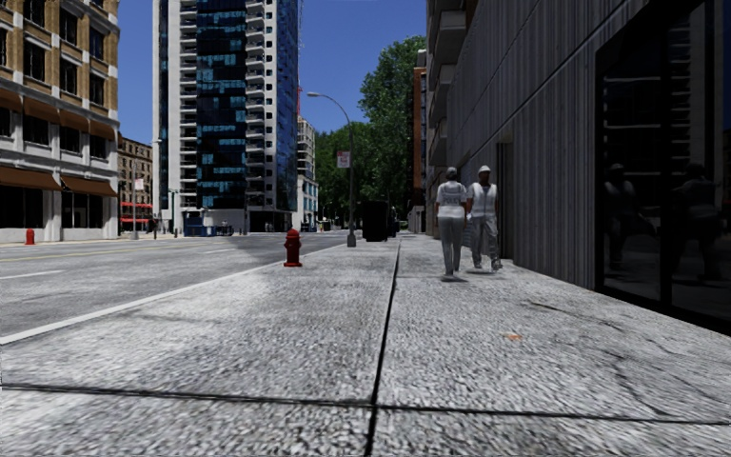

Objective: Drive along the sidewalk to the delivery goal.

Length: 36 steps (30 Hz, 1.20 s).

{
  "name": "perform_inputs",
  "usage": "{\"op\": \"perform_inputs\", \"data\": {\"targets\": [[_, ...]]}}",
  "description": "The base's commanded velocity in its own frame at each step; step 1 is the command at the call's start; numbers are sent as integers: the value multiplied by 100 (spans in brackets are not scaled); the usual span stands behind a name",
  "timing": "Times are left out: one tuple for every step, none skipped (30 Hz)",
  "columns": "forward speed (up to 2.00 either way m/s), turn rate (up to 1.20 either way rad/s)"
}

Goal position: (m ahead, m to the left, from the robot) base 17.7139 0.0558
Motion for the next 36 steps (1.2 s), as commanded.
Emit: {"op": "perform_inputs", "data": {"targets": [[200, 0], [200, 0], [200, 0], [200, 0], [200, 0], [200, 0], [200, 0], [200, 0], [200, 0], [200, 0], [200, 0], [200, 0], [200, 0], [200, 0], [200, 0], [200, 0], [200, 0], [200, 0], [200, 0], [200, 0], [200, 0], [200, 0], [200, 0], [200, 0], [200, 0], [200, 0], [200, 0], [200, 0], [200, 0], [200, 0], [200, 0], [200, 0], [200, 0], [200, 0], [200, 0], [200, 0]]}}
